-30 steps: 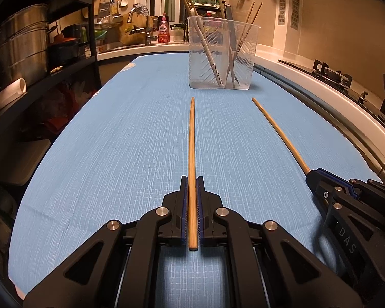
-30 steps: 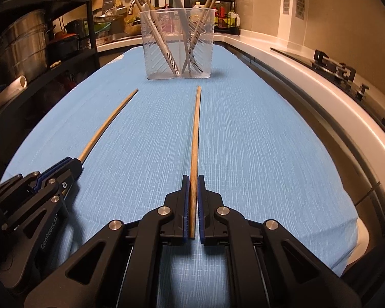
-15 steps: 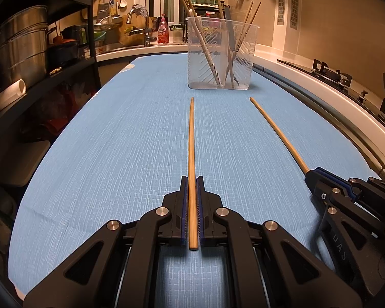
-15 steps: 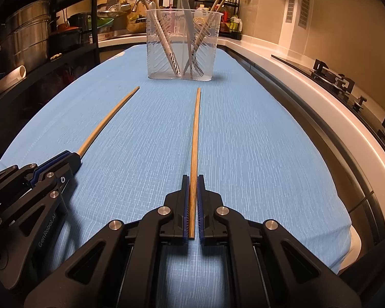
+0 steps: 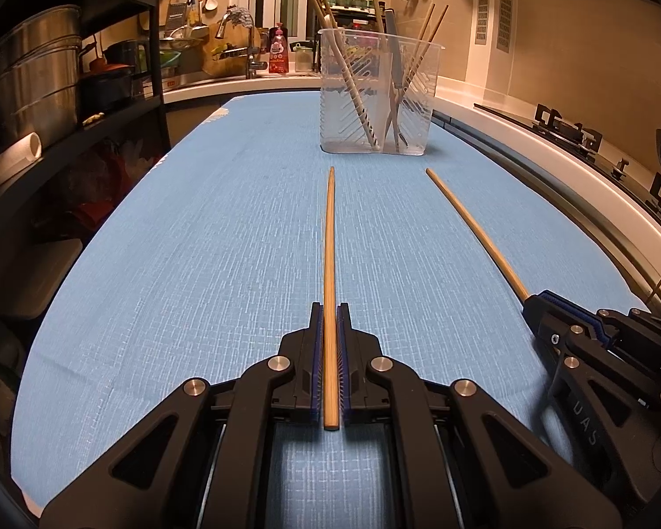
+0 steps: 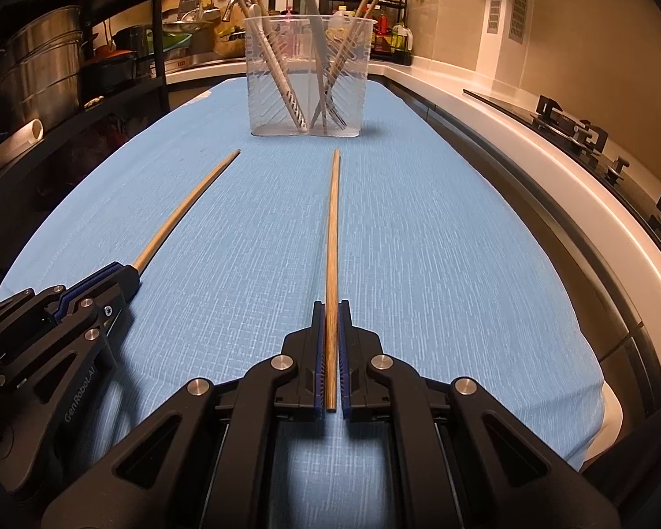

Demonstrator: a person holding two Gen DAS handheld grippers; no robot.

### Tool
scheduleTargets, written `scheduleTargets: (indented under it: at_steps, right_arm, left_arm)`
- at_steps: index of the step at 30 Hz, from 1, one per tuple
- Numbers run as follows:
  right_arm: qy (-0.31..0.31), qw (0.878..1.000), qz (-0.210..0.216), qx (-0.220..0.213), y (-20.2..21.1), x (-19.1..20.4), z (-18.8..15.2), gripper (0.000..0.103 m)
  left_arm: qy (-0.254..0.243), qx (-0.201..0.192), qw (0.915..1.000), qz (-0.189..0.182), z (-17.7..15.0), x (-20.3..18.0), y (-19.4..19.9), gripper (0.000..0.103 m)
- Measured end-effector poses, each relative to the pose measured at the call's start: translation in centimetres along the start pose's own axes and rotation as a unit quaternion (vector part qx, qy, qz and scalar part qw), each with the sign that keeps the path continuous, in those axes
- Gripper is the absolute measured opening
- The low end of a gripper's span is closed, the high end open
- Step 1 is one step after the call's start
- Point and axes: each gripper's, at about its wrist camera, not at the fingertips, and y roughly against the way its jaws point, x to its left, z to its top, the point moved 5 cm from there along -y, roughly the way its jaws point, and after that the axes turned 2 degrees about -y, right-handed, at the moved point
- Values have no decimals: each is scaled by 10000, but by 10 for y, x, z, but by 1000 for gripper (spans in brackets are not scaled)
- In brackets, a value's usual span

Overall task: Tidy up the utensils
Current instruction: 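Hold both chopsticks closed in the tools, pausing above the board, then lift both chopsticks upright and carry them over the clear container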

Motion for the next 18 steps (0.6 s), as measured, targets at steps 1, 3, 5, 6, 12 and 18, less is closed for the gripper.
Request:
scheduleTargets:
  at_steps: [1, 3, 5, 6, 12, 18]
  right_arm:
    - [-46, 10000, 4, 13, 0, -2, 0, 5]
    - [-75, 10000, -17, 8, 1, -3, 0, 5]
    - [-56, 10000, -11, -16, 3, -3, 0, 5]
    - [-38, 10000, -12, -37, 5, -2, 1, 5]
    - [20, 9999, 21, -149, 15, -1, 6, 5]
    - [-1, 9993, 75, -368, 36, -4, 19, 5]
  left_arm:
    - [8, 0, 10000, -6, 0, 0, 0, 6]
    - [4, -15, 10000, -2, 1, 0, 0, 6]
    - [11, -56, 10000, -5, 2, 0, 2, 6]
    - [7, -82, 10000, -4, 3, 0, 3, 6]
    - [-27, -286, 9996, -31, 8, 1, 14, 6]
    - [-25, -559, 9984, -112, 17, 1, 31, 6]
